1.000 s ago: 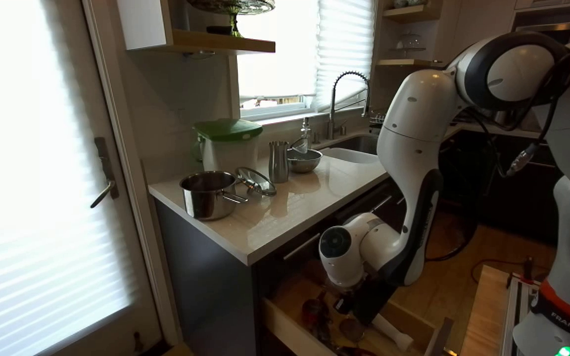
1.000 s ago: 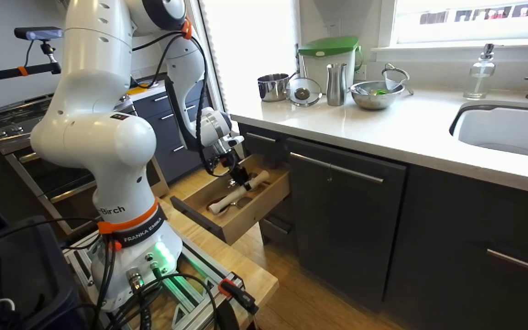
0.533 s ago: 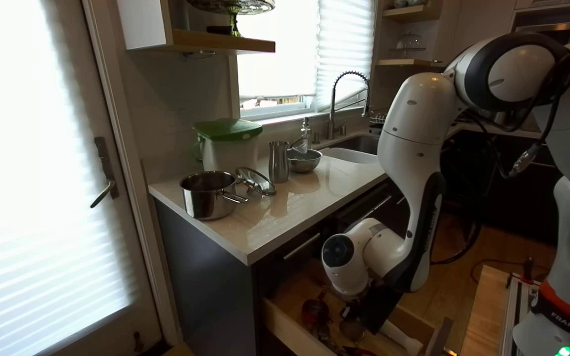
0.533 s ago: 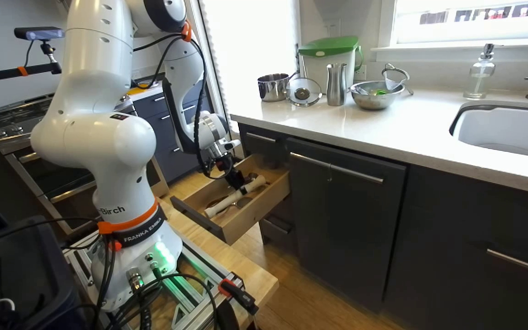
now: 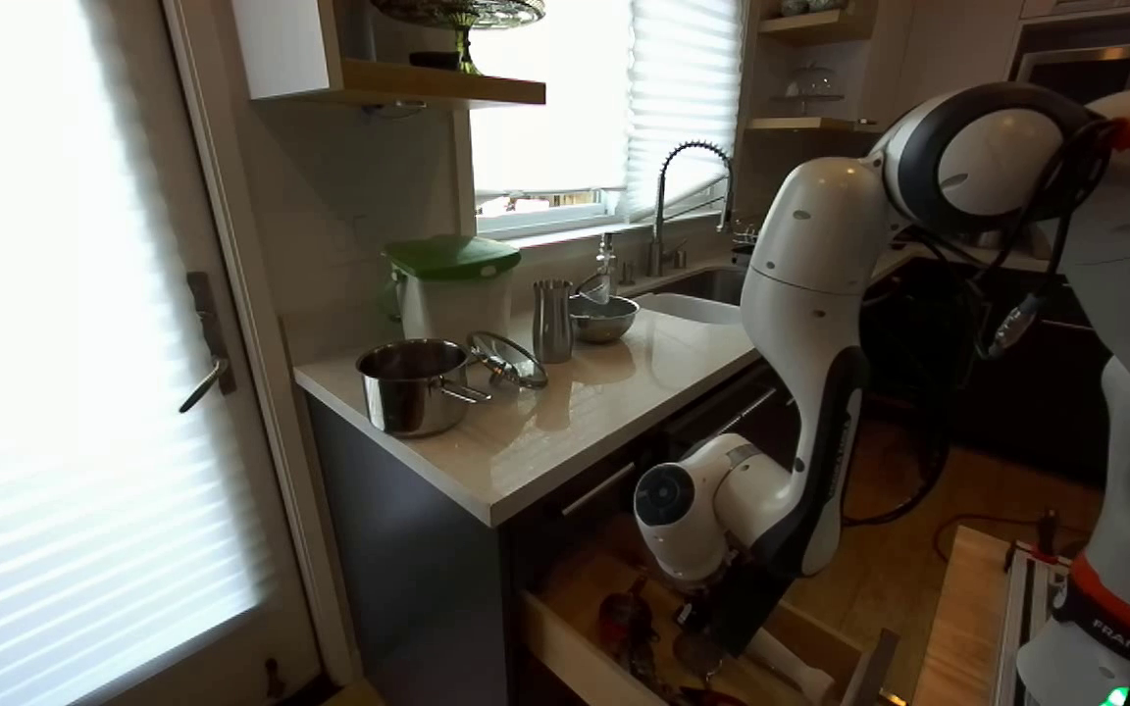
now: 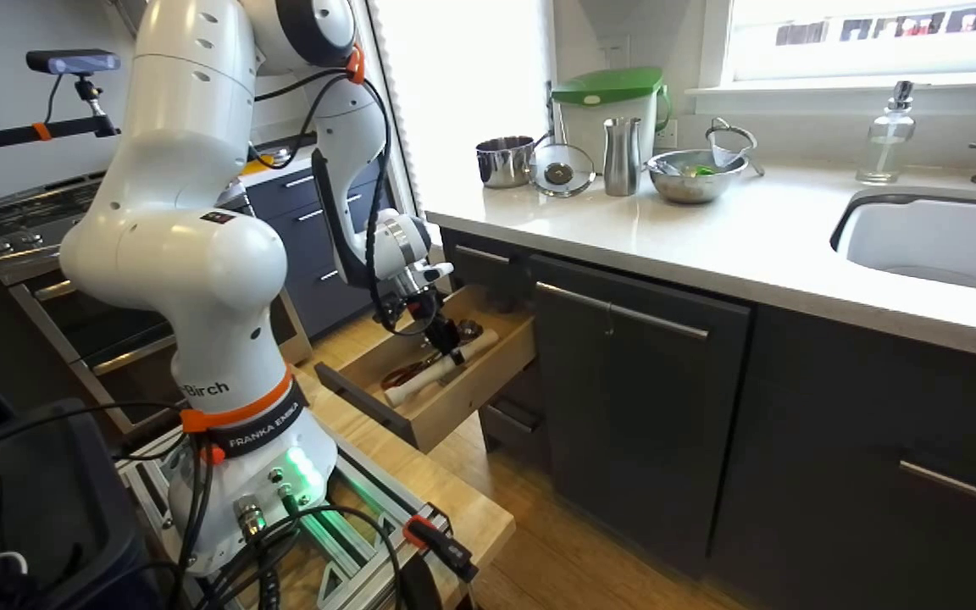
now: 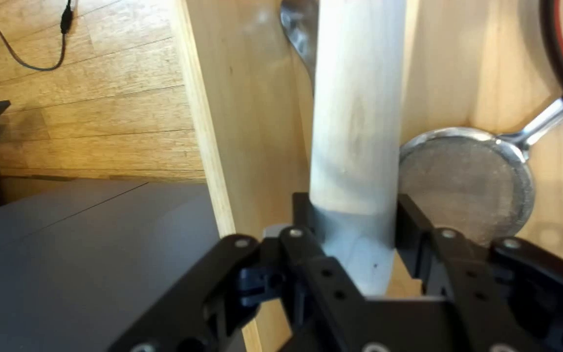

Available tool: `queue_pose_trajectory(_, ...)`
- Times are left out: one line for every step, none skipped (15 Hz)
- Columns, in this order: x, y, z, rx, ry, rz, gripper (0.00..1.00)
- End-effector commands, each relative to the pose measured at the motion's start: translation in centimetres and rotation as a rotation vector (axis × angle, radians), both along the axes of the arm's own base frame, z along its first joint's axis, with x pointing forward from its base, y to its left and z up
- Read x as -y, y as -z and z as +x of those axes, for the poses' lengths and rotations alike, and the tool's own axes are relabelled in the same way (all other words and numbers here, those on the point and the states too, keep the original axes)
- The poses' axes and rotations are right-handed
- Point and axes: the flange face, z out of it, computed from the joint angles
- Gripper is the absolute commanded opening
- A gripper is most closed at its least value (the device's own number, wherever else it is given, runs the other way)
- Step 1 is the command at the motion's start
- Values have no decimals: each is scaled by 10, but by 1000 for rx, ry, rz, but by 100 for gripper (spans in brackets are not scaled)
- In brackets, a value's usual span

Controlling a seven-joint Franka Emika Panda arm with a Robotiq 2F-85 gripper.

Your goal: Put the wooden thing into the drawer

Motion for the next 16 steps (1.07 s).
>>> queue_pose_trajectory(6, 8, 13, -10, -19, 5, 19)
queue_pose_trajectory(6, 8, 15, -11, -23, 7, 19)
queue_pose_trajectory(6, 11, 19, -14, -26, 10, 19)
queue_pose_trajectory(6, 14, 20, -19, -29, 13, 19)
queue_pose_trajectory(5, 17, 20, -24, -32, 20, 19)
queue_pose_trajectory(3, 20, 20, -30, -36, 22, 19)
queue_pose_trajectory(1, 24, 20, -36, -44, 27, 19)
queue_pose_trajectory(-1, 26, 20, -40, -50, 30, 19)
queue_pose_trajectory(-3, 28, 20, -44, -58, 33, 19)
queue_pose_trajectory(-4, 30, 20, -48, -63, 34, 19)
queue_pose_trajectory(-5, 31, 19, -54, -61, 35, 19)
queue_pose_trajectory(-5, 33, 18, -59, -61, 35, 19)
queue_pose_trajectory(-5, 34, 17, -65, -59, 35, 69)
queue_pose_trajectory(-5, 35, 17, -69, -57, 34, 69)
queue_pose_trajectory(-5, 35, 17, -71, -57, 34, 74)
queue_pose_trajectory(-5, 35, 17, -72, -58, 34, 83)
